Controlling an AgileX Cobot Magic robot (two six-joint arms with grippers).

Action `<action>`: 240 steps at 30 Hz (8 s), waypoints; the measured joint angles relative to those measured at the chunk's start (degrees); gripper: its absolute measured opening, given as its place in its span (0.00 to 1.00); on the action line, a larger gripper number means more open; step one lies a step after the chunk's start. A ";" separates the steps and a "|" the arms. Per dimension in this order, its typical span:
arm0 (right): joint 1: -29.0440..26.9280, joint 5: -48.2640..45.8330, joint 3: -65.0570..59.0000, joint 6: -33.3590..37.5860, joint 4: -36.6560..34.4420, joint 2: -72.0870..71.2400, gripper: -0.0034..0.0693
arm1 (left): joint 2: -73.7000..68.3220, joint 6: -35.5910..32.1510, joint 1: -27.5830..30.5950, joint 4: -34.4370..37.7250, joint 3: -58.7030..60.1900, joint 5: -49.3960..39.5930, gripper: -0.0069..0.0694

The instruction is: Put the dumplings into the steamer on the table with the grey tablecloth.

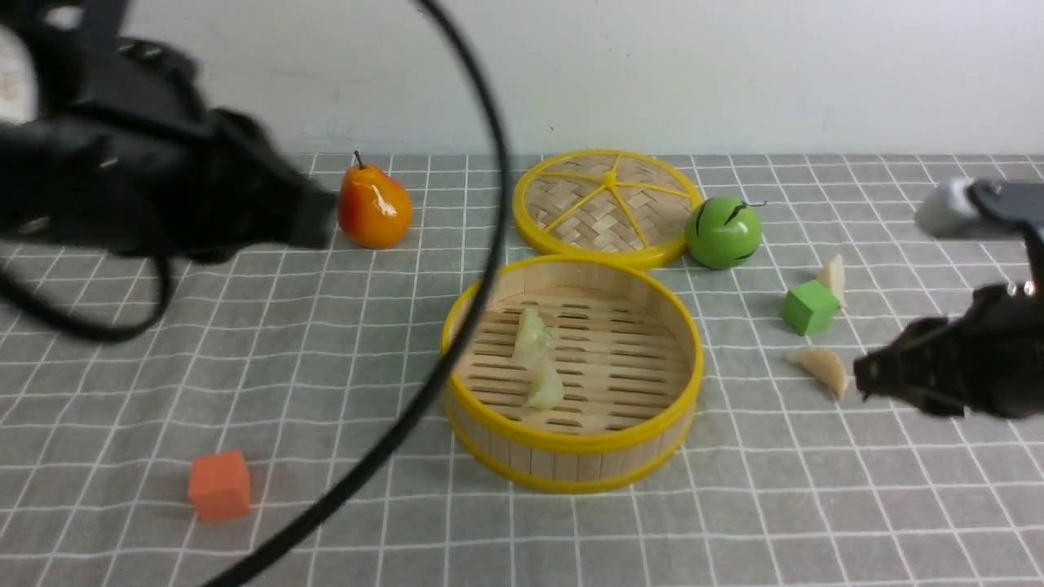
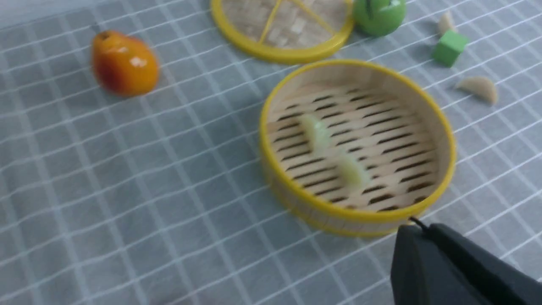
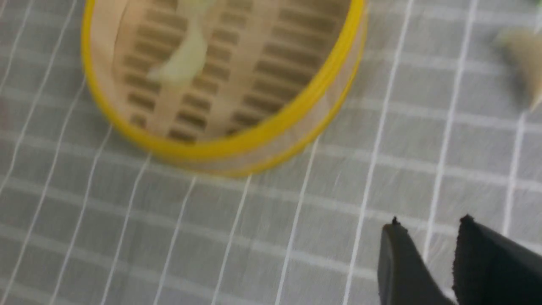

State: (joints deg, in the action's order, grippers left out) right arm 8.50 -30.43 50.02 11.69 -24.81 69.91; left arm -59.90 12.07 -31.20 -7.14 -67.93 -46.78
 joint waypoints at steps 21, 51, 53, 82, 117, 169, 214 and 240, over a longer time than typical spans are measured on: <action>-4.19 2.79 26.94 6.49 14.97 45.51 0.54 | 32.45 21.85 1.11 -17.18 42.42 1.96 0.07; 11.22 -16.52 41.57 9.25 -2.83 50.13 0.37 | 32.45 22.41 1.11 -22.71 42.48 7.45 0.07; 11.22 -16.65 41.57 7.42 -2.83 50.21 0.45 | 32.45 22.41 1.11 -22.71 42.48 7.52 0.07; -9.38 2.13 52.42 -28.55 21.05 59.35 0.79 | 32.45 22.48 1.11 -22.11 42.48 8.04 0.07; 11.12 -15.07 57.60 0.50 3.63 56.33 0.37 | 32.45 22.48 1.11 -21.95 42.48 8.81 0.10; 10.17 55.78 -44.19 -5.20 24.01 -44.88 0.05 | 32.45 22.50 1.11 -21.03 42.48 8.85 0.17; -8.58 8.15 -51.00 -1.92 22.69 -70.55 0.11 | 32.47 22.50 1.11 -21.21 42.59 7.50 0.23; -8.58 8.10 -51.00 -1.87 22.93 -70.55 0.16 | 60.55 6.51 28.27 -3.02 66.97 26.32 0.25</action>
State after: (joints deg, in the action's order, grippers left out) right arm -0.09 -22.33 -0.97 9.82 -1.88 -0.64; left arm 0.65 18.58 -2.93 -10.16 -0.96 -20.46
